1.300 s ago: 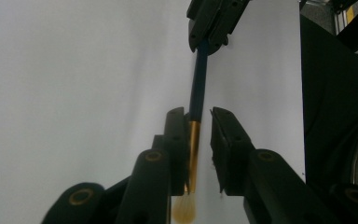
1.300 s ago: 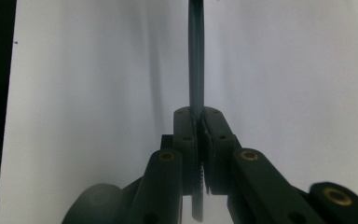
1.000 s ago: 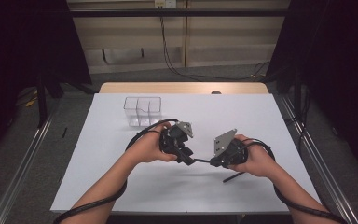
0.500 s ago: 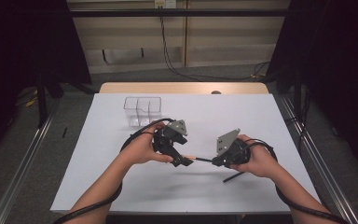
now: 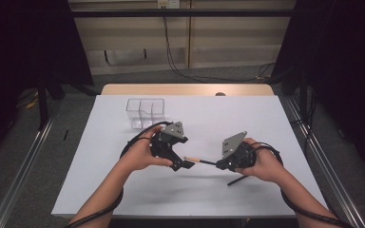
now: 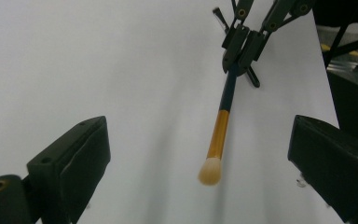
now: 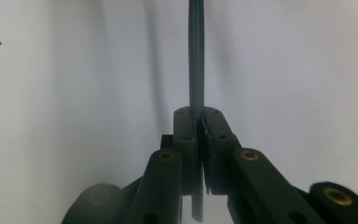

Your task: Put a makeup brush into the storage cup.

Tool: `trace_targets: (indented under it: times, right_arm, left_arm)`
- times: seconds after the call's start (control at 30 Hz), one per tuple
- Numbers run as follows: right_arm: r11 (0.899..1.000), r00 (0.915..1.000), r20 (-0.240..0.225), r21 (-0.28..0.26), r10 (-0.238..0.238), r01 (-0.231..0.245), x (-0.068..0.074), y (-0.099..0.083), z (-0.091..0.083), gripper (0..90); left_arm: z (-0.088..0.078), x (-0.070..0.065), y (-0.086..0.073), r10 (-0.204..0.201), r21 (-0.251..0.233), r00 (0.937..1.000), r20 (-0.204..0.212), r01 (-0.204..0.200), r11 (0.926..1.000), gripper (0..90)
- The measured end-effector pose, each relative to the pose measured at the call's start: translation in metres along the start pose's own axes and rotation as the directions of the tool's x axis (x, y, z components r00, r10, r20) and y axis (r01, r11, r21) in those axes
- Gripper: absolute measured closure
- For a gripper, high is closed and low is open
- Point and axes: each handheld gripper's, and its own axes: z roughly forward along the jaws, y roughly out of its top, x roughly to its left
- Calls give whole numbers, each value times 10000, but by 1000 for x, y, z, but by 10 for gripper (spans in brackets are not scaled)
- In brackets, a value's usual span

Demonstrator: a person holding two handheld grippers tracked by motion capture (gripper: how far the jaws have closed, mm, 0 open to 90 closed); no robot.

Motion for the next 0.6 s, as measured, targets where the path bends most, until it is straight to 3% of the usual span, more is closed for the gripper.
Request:
trace_targets:
  times: [0.3,0.6]
  right_arm:
    - [9996,9998,8,-203,202,-202,2,-1,1,858]
    - [9990,9998,93,-408,174,-170,1,0,0,858]
  left_arm:
    - [-4,-1,-9,-232,-936,9996,-142,217,9954,47]
    - [-6,-1,-13,-440,-1782,9989,-186,400,9832,44]
